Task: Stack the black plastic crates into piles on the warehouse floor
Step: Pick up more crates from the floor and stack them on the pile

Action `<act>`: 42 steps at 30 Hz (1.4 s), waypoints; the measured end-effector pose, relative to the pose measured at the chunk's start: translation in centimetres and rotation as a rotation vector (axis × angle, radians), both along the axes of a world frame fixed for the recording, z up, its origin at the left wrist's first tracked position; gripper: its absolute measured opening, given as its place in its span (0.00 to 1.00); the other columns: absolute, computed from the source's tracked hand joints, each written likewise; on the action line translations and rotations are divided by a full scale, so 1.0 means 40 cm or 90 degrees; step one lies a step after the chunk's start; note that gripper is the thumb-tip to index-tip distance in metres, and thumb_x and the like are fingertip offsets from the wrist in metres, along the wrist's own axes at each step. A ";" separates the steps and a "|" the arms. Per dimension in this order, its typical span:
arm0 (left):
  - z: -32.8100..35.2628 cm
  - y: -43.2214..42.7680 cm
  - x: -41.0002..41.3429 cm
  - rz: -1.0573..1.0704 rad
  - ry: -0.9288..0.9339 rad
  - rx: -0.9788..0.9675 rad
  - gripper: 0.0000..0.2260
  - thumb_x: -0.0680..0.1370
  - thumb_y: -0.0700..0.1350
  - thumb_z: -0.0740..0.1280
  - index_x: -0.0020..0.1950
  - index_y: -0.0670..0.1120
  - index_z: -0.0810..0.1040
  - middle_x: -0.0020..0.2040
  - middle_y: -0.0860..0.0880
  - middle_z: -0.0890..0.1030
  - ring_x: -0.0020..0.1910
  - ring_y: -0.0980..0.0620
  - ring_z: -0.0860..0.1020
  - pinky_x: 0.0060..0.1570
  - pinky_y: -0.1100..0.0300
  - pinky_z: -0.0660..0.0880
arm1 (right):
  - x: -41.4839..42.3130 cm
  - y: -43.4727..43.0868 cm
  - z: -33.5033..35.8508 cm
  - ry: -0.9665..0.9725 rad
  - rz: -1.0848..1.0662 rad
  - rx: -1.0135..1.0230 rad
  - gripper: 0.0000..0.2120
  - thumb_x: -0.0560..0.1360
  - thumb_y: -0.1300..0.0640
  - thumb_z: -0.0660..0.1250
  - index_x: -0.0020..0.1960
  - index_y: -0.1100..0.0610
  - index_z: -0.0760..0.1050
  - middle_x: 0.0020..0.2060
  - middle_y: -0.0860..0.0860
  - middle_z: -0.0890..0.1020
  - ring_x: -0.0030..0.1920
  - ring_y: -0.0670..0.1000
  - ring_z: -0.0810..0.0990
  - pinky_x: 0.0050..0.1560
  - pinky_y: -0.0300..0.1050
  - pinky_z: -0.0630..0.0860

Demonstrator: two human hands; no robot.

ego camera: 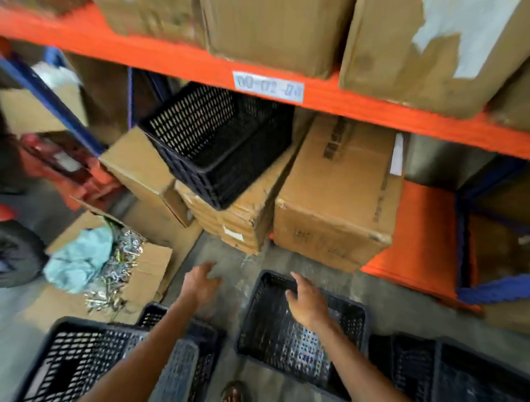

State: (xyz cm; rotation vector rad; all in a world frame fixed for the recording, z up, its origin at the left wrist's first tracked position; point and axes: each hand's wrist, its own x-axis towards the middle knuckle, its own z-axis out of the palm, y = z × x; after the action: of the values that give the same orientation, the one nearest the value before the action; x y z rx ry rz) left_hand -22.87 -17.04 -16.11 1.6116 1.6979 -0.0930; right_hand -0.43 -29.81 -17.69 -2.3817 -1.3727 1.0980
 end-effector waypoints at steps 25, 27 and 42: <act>-0.047 0.806 0.125 0.459 -0.360 0.194 0.28 0.71 0.39 0.63 0.72 0.44 0.66 0.49 0.51 0.72 0.54 0.53 0.69 0.58 0.62 0.67 | -0.072 1.126 0.020 0.035 -0.388 0.226 0.20 0.82 0.53 0.54 0.62 0.69 0.72 0.62 0.66 0.77 0.64 0.63 0.75 0.60 0.50 0.72; -0.055 0.819 0.120 0.445 -0.358 0.187 0.26 0.70 0.37 0.62 0.69 0.43 0.69 0.47 0.52 0.70 0.53 0.56 0.66 0.58 0.63 0.66 | -0.071 1.129 0.016 0.037 -0.393 0.235 0.20 0.82 0.54 0.55 0.63 0.69 0.72 0.62 0.65 0.76 0.64 0.63 0.74 0.61 0.51 0.72; -0.005 0.869 -0.326 0.331 -0.332 0.090 0.13 0.71 0.25 0.65 0.54 0.31 0.76 0.44 0.37 0.81 0.32 0.47 0.80 0.27 0.62 0.80 | 0.072 1.119 0.073 -0.108 -0.426 0.149 0.34 0.78 0.48 0.63 0.74 0.68 0.60 0.74 0.64 0.63 0.72 0.62 0.67 0.68 0.51 0.68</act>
State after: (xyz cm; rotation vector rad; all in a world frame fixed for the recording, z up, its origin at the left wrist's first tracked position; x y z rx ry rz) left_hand -35.92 17.72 -16.33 1.1041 1.6609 0.6588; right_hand 2.47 14.94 -14.77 -2.4934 -0.5936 0.5306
